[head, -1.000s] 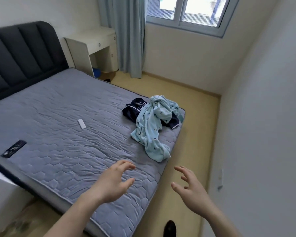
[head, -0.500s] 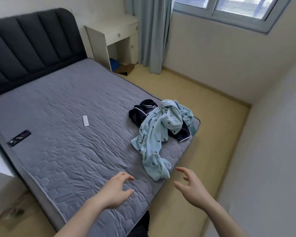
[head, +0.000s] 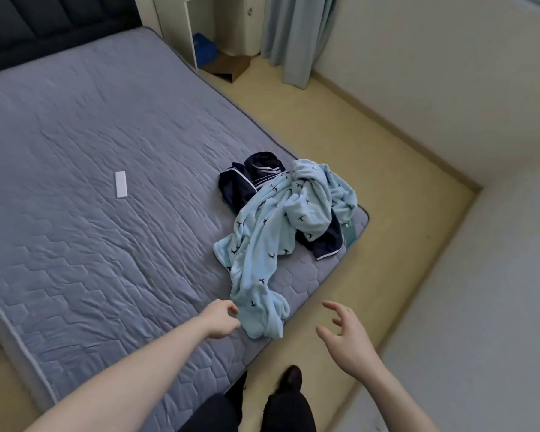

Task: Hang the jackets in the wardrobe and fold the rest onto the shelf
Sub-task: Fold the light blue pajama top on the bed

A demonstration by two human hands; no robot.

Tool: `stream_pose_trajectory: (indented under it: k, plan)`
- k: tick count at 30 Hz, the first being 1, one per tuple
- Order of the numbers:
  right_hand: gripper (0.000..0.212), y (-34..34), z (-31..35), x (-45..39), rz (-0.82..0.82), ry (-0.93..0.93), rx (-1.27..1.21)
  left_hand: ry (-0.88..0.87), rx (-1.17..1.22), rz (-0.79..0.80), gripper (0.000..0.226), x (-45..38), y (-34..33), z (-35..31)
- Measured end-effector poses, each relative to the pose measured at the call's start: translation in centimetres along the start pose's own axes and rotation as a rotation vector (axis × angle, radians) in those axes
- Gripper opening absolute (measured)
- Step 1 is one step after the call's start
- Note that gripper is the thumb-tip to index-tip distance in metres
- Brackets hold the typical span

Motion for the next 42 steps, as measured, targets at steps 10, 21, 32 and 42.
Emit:
stream_pose_trajectory:
  k: [10,21,32,42]
  plan:
    - [0.048,1.7,-5.1,-16.9,0.134,-0.076,0.007,0.146,0.146,0.039,0.044,-16.8,-2.0,-2.0]
    - [0.045,0.4,-11.0,-30.4,0.282,-0.058,0.096,0.284,0.725,0.04,0.057,-32.8,-6.8,-0.5]
    - [0.05,3.5,-4.1,-23.0,0.383,0.018,0.179,0.073,1.173,-0.383,0.049,-13.0,0.7,-5.5]
    - [0.11,5.8,7.2,-12.2,0.239,0.371,0.262,-0.417,0.73,-0.37,0.022,14.3,4.7,-13.7]
Point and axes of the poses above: each hand's wrist, its own x-axis away from the middle knuckle, its own y-axis out of the back of the hand, z = x × y, the point moved 3 cm from there along -x, towards the middle knuckle, and after that the axes turned 12 degrees about z, right-handed, at the moved point
